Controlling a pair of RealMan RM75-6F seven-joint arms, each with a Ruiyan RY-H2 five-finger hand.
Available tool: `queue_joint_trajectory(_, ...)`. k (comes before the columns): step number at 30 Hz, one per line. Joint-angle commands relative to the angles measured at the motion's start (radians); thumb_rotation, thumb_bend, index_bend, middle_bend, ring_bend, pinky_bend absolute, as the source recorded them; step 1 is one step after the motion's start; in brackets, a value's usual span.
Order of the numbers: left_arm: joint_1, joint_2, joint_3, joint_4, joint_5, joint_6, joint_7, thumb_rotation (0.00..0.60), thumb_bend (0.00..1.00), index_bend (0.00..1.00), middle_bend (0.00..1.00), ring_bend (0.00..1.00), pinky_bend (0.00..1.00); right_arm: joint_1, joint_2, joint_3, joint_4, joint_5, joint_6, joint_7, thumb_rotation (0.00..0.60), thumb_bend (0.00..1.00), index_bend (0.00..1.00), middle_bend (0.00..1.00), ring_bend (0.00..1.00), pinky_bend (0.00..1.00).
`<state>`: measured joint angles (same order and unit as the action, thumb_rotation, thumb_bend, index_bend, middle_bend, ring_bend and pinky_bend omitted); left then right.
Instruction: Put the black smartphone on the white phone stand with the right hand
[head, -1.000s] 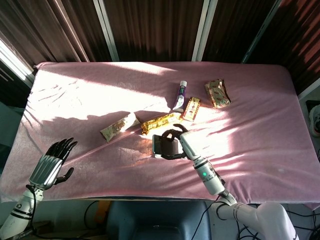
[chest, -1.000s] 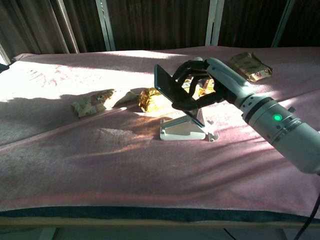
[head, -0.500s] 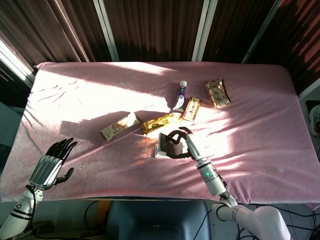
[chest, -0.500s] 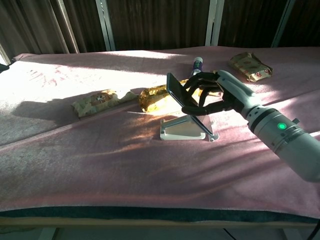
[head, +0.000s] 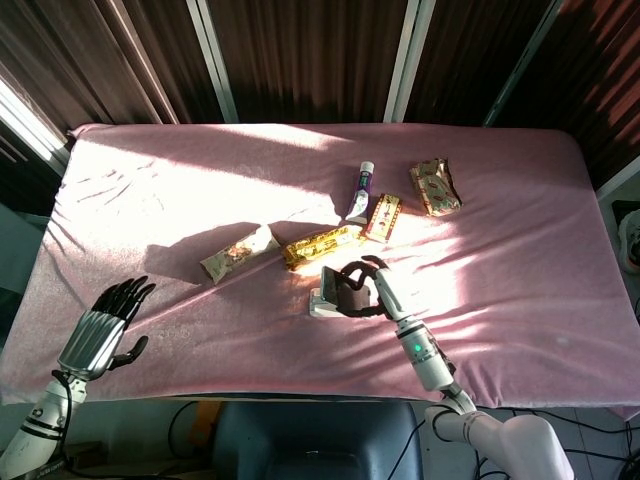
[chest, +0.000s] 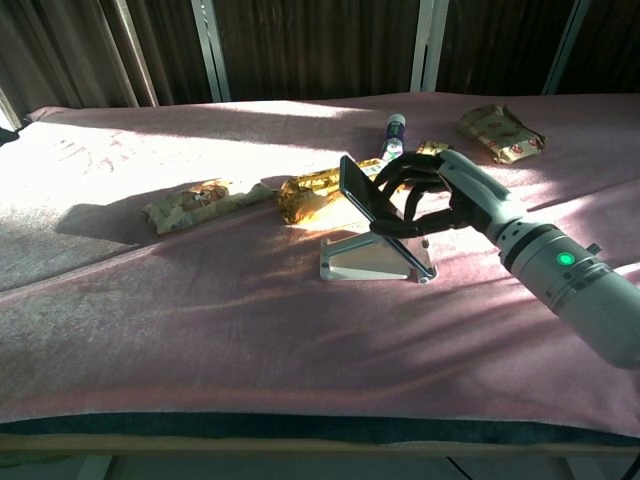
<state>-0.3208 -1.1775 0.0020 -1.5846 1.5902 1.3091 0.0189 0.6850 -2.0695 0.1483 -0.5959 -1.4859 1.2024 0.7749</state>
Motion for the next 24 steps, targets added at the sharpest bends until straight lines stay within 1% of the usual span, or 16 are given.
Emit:
queue_joint_trajectory(1, 0.0, 0.0, 0.001, 0.0, 0.001, 0.0, 0.0, 0.6, 0.36, 0.0, 0.01, 0.02, 0.12, -0.001, -0.005, -0.005, 0.014, -0.003, -0.005, 0.003, 0.6, 0.21, 0.91, 0.8, 0.53, 0.29)
queue_joint_trajectory(2, 0.0, 0.0, 0.001, 0.0, 0.001, 0.0, 0.0, 0.6, 0.36, 0.0, 0.01, 0.02, 0.12, -0.001, -0.005, -0.006, 0.016, -0.004, -0.008, 0.006, 0.6, 0.21, 0.85, 0.78, 0.5, 0.29)
queue_joint_trajectory(4, 0.001, 0.001, 0.002, -0.001, 0.002, 0.0, -0.001, 0.6, 0.36, 0.0, 0.01, 0.02, 0.12, 0.001, -0.001, -0.01, 0.016, -0.006, -0.02, 0.009, 0.6, 0.21, 0.68, 0.68, 0.44, 0.29)
queue_joint_trajectory(5, 0.0, 0.001, 0.001, 0.0, 0.002, 0.0, -0.001, 0.6, 0.36, 0.0, 0.01, 0.02, 0.12, 0.001, 0.001, -0.011, 0.014, -0.006, -0.024, 0.01, 0.6, 0.21, 0.61, 0.65, 0.41, 0.29)
queue_joint_trajectory(6, 0.0, 0.001, 0.001, 0.0, 0.003, 0.001, -0.002, 0.6, 0.36, 0.0, 0.01, 0.02, 0.12, 0.002, 0.004, -0.012, 0.011, -0.006, -0.029, 0.009, 0.6, 0.21, 0.48, 0.59, 0.37, 0.28)
queue_joint_trajectory(7, 0.0, 0.001, 0.001, 0.0, 0.003, 0.001, -0.002, 0.6, 0.36, 0.0, 0.01, 0.02, 0.12, 0.002, 0.008, -0.015, 0.006, -0.007, -0.037, 0.005, 0.6, 0.21, 0.4, 0.55, 0.35, 0.27)
queue_joint_trajectory(9, 0.001, 0.001, 0.002, 0.0, 0.004, 0.002, -0.002, 0.6, 0.36, 0.0, 0.01, 0.02, 0.12, 0.002, 0.019, -0.017, -0.009, -0.006, -0.051, -0.009, 0.6, 0.2, 0.21, 0.46, 0.28, 0.24)
queue_joint_trajectory(10, 0.001, 0.001, 0.002, 0.0, 0.004, 0.002, -0.003, 0.6, 0.36, 0.0, 0.01, 0.02, 0.12, 0.002, 0.024, -0.018, -0.016, -0.004, -0.059, -0.018, 0.6, 0.2, 0.14, 0.43, 0.26, 0.22)
queue_joint_trajectory(12, 0.001, 0.001, 0.002, 0.0, 0.004, 0.003, -0.003, 0.6, 0.36, 0.0, 0.01, 0.02, 0.12, -0.001, 0.035, -0.016, -0.038, 0.002, -0.066, -0.04, 0.6, 0.19, 0.06, 0.4, 0.23, 0.21)
queue_joint_trajectory(15, 0.001, 0.001, 0.002, 0.0, 0.005, 0.002, -0.003, 0.6, 0.36, 0.0, 0.01, 0.02, 0.12, -0.008, 0.059, -0.019, -0.074, 0.003, -0.073, -0.068, 0.6, 0.17, 0.01, 0.37, 0.2, 0.19)
queue_joint_trajectory(20, 0.002, 0.0, 0.003, 0.0, 0.007, 0.004, -0.001, 0.6, 0.36, 0.0, 0.01, 0.02, 0.12, -0.026, 0.106, -0.02, -0.153, 0.004, -0.057, -0.105, 0.6, 0.15, 0.0, 0.33, 0.18, 0.18)
queue_joint_trajectory(23, 0.002, 0.0, 0.004, 0.001, 0.008, 0.005, 0.0, 0.6, 0.36, 0.0, 0.01, 0.02, 0.12, -0.055, 0.163, -0.02, -0.238, 0.0, -0.015, -0.134, 0.6, 0.14, 0.0, 0.32, 0.16, 0.17)
queue_joint_trajectory(24, 0.002, 0.0, 0.004, 0.001, 0.007, 0.004, 0.0, 0.6, 0.36, 0.0, 0.01, 0.02, 0.12, -0.073, 0.197, -0.023, -0.282, -0.002, 0.009, -0.158, 0.6, 0.14, 0.0, 0.3, 0.15, 0.16)
